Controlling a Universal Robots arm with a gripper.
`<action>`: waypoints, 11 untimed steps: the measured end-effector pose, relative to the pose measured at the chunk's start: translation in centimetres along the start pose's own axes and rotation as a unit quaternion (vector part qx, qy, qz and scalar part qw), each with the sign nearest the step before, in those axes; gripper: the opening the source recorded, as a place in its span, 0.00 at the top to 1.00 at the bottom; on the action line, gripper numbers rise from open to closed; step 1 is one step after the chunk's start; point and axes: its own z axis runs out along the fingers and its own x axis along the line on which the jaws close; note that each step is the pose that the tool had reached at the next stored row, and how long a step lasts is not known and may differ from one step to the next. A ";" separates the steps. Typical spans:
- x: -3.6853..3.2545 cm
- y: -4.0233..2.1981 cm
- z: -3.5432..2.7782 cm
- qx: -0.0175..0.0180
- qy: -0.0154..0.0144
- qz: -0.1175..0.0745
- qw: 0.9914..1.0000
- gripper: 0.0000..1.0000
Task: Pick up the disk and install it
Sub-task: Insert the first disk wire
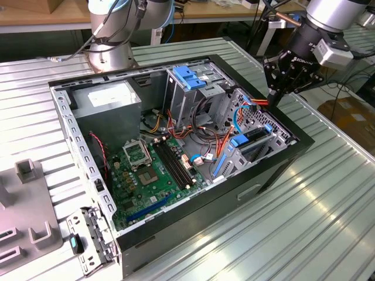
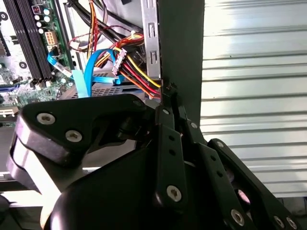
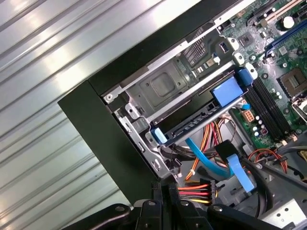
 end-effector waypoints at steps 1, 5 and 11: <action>-0.14 0.16 0.00 0.000 0.000 0.000 1.000 0.84; -0.35 0.43 0.03 0.001 0.002 0.011 1.000 0.84; -0.35 0.43 0.16 0.001 0.004 0.069 0.998 0.84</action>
